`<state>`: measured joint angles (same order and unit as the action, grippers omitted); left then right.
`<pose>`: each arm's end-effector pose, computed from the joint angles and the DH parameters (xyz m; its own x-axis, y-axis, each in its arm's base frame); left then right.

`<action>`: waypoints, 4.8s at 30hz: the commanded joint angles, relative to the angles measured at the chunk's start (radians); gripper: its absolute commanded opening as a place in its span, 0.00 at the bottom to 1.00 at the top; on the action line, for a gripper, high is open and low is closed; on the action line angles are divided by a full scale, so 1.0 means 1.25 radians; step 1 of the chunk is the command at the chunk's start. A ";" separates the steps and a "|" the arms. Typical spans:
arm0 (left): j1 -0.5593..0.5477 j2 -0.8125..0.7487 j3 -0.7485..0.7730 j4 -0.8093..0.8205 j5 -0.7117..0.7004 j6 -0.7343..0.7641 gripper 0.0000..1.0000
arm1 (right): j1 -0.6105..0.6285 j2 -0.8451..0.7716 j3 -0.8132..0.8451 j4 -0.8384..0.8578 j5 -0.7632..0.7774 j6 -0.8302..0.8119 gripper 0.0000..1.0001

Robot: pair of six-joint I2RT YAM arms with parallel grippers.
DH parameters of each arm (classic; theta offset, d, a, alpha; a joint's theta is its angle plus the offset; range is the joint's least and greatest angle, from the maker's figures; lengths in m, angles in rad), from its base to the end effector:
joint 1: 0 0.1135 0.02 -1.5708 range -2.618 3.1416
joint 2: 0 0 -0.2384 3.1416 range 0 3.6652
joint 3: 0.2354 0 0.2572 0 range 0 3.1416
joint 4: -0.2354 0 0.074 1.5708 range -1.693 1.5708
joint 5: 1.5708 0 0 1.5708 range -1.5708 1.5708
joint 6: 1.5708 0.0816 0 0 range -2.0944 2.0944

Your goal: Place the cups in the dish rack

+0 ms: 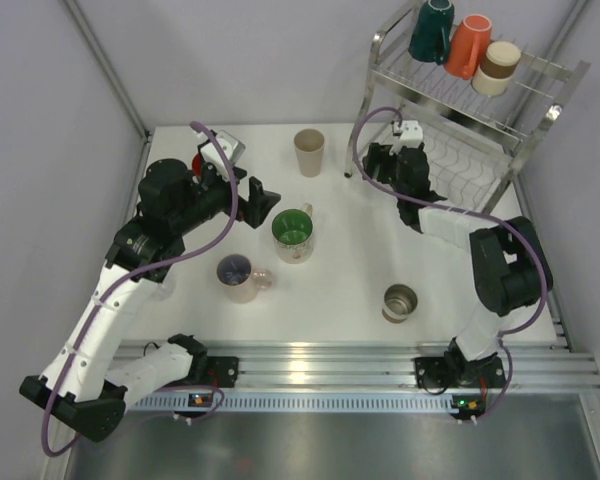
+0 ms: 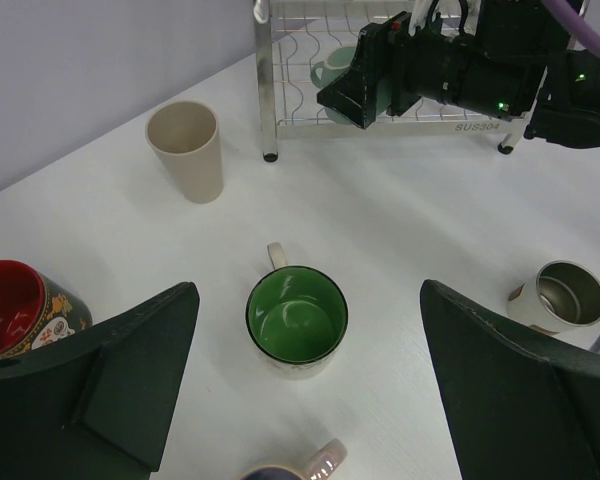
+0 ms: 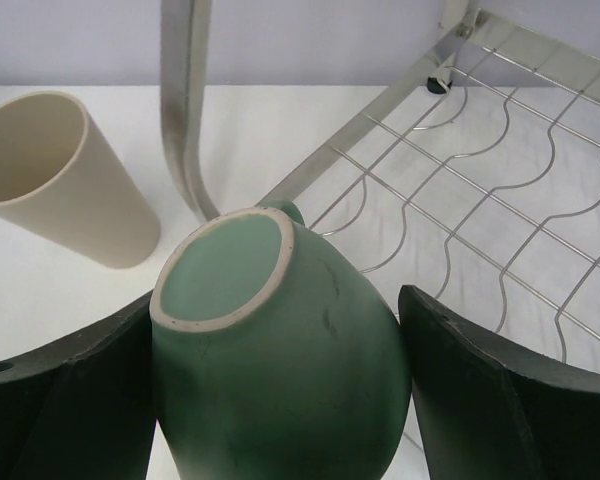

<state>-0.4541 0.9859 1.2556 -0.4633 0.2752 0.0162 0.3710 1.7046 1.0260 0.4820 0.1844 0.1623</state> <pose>0.2267 -0.1354 0.4074 -0.1621 0.0965 -0.9820 0.6645 0.7464 -0.0364 0.4112 0.1439 0.2093 -0.2102 0.0887 -0.9736 -0.1569 0.9799 0.1231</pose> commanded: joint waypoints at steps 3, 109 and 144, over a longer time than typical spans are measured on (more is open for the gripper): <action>0.000 -0.008 0.013 0.041 0.006 -0.009 0.98 | -0.029 0.054 0.055 0.149 0.012 0.017 0.00; 0.000 0.021 0.008 0.074 0.060 -0.055 0.98 | -0.158 0.066 0.092 -0.060 -0.164 0.021 0.72; 0.001 0.040 -0.014 0.129 0.004 -0.091 0.98 | -0.141 0.179 0.213 -0.060 -0.186 0.032 0.45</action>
<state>-0.4541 1.0542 1.2419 -0.3801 0.3153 -0.0731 0.1959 1.9739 1.2716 0.3805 -0.0578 0.1860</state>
